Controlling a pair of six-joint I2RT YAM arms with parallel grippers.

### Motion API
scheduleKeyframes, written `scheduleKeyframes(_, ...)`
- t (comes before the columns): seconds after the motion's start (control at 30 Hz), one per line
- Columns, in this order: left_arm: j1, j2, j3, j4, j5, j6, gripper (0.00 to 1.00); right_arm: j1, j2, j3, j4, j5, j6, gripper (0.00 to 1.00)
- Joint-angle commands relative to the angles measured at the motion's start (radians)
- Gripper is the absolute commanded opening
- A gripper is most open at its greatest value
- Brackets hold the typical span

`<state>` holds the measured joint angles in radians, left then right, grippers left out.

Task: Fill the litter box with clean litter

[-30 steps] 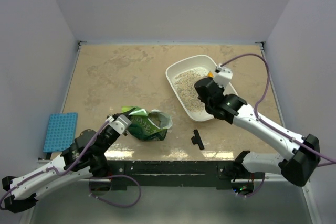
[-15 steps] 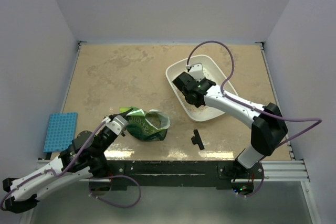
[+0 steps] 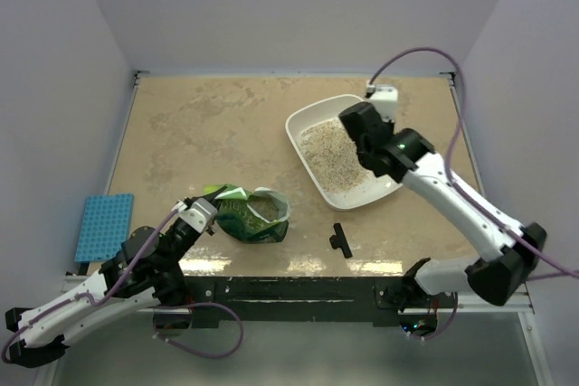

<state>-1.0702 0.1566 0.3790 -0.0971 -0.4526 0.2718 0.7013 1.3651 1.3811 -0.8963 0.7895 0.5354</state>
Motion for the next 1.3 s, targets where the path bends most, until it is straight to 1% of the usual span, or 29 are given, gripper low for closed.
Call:
scheduleKeyframes(0.0, -0.002, -0.023, 0.029, 0.059, -0.051, -0.011, 0.00, -0.141, -0.132, -0.029, -0.021, 0.019, 0.060, 0.00)
scheduleKeyframes(0.07, -0.002, -0.026, 0.031, 0.059, -0.051, -0.011, 0.00, -0.210, -0.184, -0.056, -0.001, -0.018, 0.064, 0.00)
scheduleKeyframes(0.1, -0.002, -0.026, 0.029, 0.059, -0.051, -0.013, 0.00, -0.280, -0.207, -0.094, 0.052, -0.030, 0.057, 0.00)
scheduleKeyframes(0.17, -0.004, -0.026, 0.029, 0.057, -0.054, -0.013, 0.00, -0.360, -0.245, -0.132, 0.109, -0.071, 0.035, 0.00)
scheduleKeyframes(0.2, -0.002, -0.026, 0.029, 0.057, -0.052, -0.013, 0.00, -0.435, -0.247, -0.160, 0.152, -0.088, 0.031, 0.00)
scheduleKeyframes(0.23, -0.002, -0.022, 0.029, 0.057, -0.054, -0.014, 0.00, -0.468, -0.242, -0.174, 0.172, -0.128, 0.028, 0.00)
scheduleKeyframes(0.3, -0.002, -0.020, 0.029, 0.054, -0.054, -0.014, 0.00, -0.534, -0.219, -0.220, 0.223, -0.156, 0.023, 0.00)
scheduleKeyframes(0.33, -0.002, -0.016, 0.028, 0.056, -0.054, -0.016, 0.00, -0.552, -0.210, -0.237, 0.238, -0.176, 0.023, 0.00)
scheduleKeyframes(0.37, -0.002, -0.012, 0.026, 0.056, -0.054, -0.014, 0.00, -0.572, -0.201, -0.276, 0.275, -0.243, 0.011, 0.00)
scheduleKeyframes(0.5, -0.002, 0.000, 0.024, 0.057, -0.052, -0.011, 0.00, -0.649, -0.201, -0.405, 0.355, -0.308, -0.015, 0.00)
scheduleKeyframes(0.67, -0.002, 0.011, 0.023, 0.059, -0.067, -0.005, 0.00, -0.691, -0.163, -0.510, 0.401, -0.366, -0.032, 0.00)
scheduleKeyframes(0.77, -0.002, 0.009, 0.024, 0.059, -0.074, -0.003, 0.00, -0.700, -0.155, -0.522, 0.416, -0.386, -0.034, 0.00)
scheduleKeyframes(0.8, -0.002, 0.011, 0.023, 0.057, -0.074, -0.003, 0.00, -0.700, -0.150, -0.522, 0.416, -0.400, -0.034, 0.01)
scheduleKeyframes(0.83, -0.004, 0.011, 0.023, 0.056, -0.074, -0.002, 0.00, -0.698, -0.147, -0.522, 0.418, -0.406, -0.034, 0.05)
scheduleKeyframes(0.87, -0.002, 0.012, 0.023, 0.056, -0.075, -0.002, 0.00, -0.700, -0.141, -0.524, 0.415, -0.411, -0.034, 0.07)
scheduleKeyframes(0.97, -0.001, 0.015, 0.023, 0.056, -0.080, 0.000, 0.00, -0.724, -0.147, -0.540, 0.408, -0.446, -0.015, 0.07)
scheduleKeyframes(1.03, 0.000, 0.015, 0.024, 0.054, -0.080, 0.001, 0.00, -0.726, -0.164, -0.544, 0.399, -0.475, 0.017, 0.14)
scheduleKeyframes(1.13, 0.000, 0.018, 0.026, 0.056, -0.081, 0.001, 0.00, -0.726, -0.175, -0.556, 0.390, -0.519, 0.060, 0.21)
scheduleKeyframes(1.17, 0.000, 0.018, 0.026, 0.053, -0.080, 0.000, 0.00, -0.726, -0.175, -0.557, 0.379, -0.516, 0.069, 0.25)
scheduleKeyframes(1.23, 0.000, 0.017, 0.028, 0.048, -0.078, -0.002, 0.00, -0.726, -0.173, -0.544, 0.349, -0.494, 0.089, 0.29)
scheduleKeyframes(1.27, 0.000, 0.014, 0.028, 0.051, -0.075, 0.000, 0.00, -0.726, -0.173, -0.539, 0.341, -0.486, 0.093, 0.35)
